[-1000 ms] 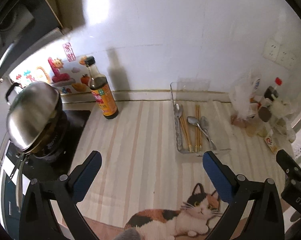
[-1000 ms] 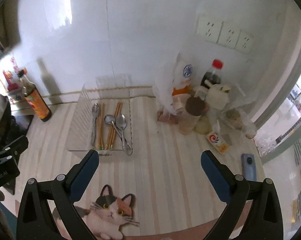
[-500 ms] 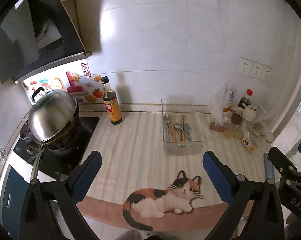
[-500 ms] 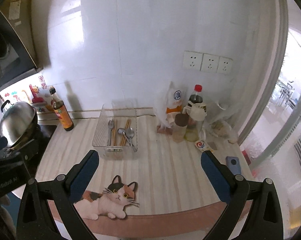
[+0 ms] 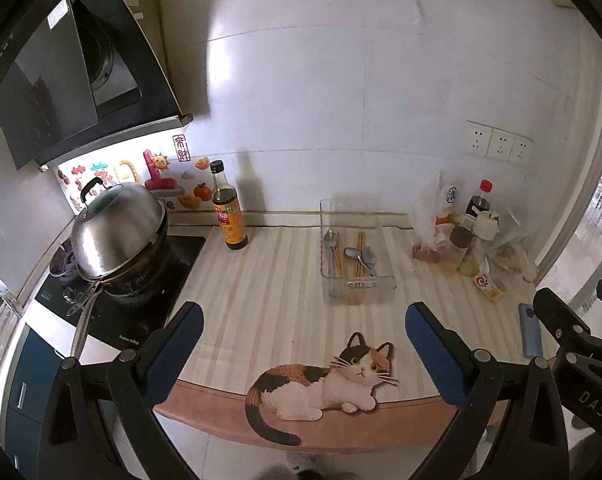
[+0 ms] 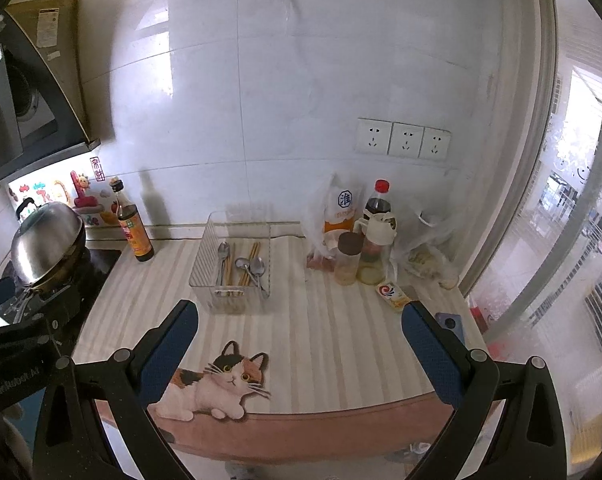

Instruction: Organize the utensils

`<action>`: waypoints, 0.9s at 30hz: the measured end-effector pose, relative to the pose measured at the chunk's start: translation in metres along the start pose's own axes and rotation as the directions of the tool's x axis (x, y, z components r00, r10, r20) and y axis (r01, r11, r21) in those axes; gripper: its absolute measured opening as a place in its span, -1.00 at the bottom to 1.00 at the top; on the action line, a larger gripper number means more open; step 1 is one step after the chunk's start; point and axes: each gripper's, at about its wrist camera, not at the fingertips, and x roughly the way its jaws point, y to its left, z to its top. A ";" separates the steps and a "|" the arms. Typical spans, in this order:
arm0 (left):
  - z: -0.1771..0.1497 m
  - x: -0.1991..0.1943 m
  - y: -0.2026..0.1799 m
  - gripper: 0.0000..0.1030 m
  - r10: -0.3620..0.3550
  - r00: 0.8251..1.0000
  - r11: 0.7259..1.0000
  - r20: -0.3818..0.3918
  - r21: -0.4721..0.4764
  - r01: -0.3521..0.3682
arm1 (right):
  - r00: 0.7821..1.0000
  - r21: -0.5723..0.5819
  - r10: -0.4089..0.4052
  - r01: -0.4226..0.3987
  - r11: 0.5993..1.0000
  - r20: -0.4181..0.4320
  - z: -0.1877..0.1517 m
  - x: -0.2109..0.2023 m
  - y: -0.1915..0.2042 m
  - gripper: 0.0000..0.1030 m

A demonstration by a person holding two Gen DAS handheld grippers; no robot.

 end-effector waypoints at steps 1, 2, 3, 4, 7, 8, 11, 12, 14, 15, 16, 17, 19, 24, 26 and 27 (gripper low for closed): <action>0.000 0.000 0.000 1.00 0.002 1.000 1.000 -0.002 0.001 -0.002 | 1.000 -0.001 -0.002 0.002 1.000 -0.003 0.000 0.000 0.000 1.00; -0.001 0.000 0.000 1.00 0.000 1.000 1.000 -0.002 0.003 0.000 | 1.000 -0.001 -0.006 0.006 1.000 -0.007 -0.001 0.001 0.000 1.00; -0.001 0.000 0.000 1.00 0.001 1.000 1.000 -0.003 0.003 -0.001 | 1.000 -0.003 -0.007 0.007 1.000 -0.011 -0.001 0.001 0.000 1.00; -0.001 0.000 0.000 1.00 0.002 1.000 1.000 -0.005 0.003 -0.002 | 1.000 -0.004 -0.007 0.007 1.000 -0.013 -0.001 0.001 0.000 1.00; -0.003 0.000 0.000 1.00 0.008 1.000 1.000 -0.010 0.002 -0.008 | 1.000 -0.006 -0.007 0.007 1.000 -0.020 -0.001 0.002 0.000 1.00; -0.004 0.001 0.000 1.00 0.008 1.000 1.000 -0.012 0.002 -0.008 | 1.000 -0.005 -0.009 0.009 1.000 -0.019 -0.001 0.002 0.001 1.00; -0.005 0.001 0.000 1.00 0.012 1.000 1.000 -0.019 0.003 -0.012 | 1.000 -0.003 -0.011 0.011 1.000 -0.019 -0.002 0.001 0.003 1.00; -0.005 0.002 0.000 1.00 0.013 1.000 1.000 -0.021 0.003 -0.013 | 1.000 -0.003 -0.011 0.011 1.000 -0.019 -0.002 0.001 0.003 1.00; -0.005 0.002 0.001 1.00 0.014 1.000 1.000 -0.021 0.003 -0.014 | 1.000 -0.007 -0.006 0.006 1.000 -0.019 -0.003 0.001 0.002 1.00; -0.006 0.002 0.001 1.00 0.014 1.000 1.000 -0.023 0.003 -0.014 | 1.000 -0.009 -0.005 0.005 1.000 -0.019 -0.003 0.001 0.002 1.00; -0.006 0.002 0.002 1.00 0.017 1.000 1.000 -0.025 0.002 -0.017 | 1.000 -0.010 -0.004 0.004 1.000 -0.019 -0.003 0.000 0.003 1.00; -0.006 0.002 0.002 1.00 0.019 0.999 1.000 -0.025 0.002 -0.019 | 1.000 -0.010 -0.003 0.003 1.000 -0.019 -0.003 0.000 0.002 1.00; -0.006 0.002 0.003 1.00 0.024 0.999 1.000 -0.028 -0.001 -0.025 | 1.000 -0.012 -0.001 0.001 1.000 -0.019 -0.003 0.000 0.002 1.00; -0.006 0.003 0.005 1.00 0.023 0.999 1.000 -0.027 0.000 -0.023 | 1.000 -0.013 -0.001 0.001 1.000 -0.019 -0.003 0.000 0.003 1.00; -0.006 0.002 0.007 1.00 0.030 0.999 1.000 -0.027 -0.005 -0.030 | 1.000 -0.016 0.004 -0.005 1.000 -0.016 -0.002 -0.001 0.003 1.00; -0.006 0.002 0.007 1.00 0.032 0.999 0.999 -0.025 -0.005 -0.032 | 1.000 -0.019 0.009 -0.009 1.000 -0.017 -0.001 0.000 0.004 1.00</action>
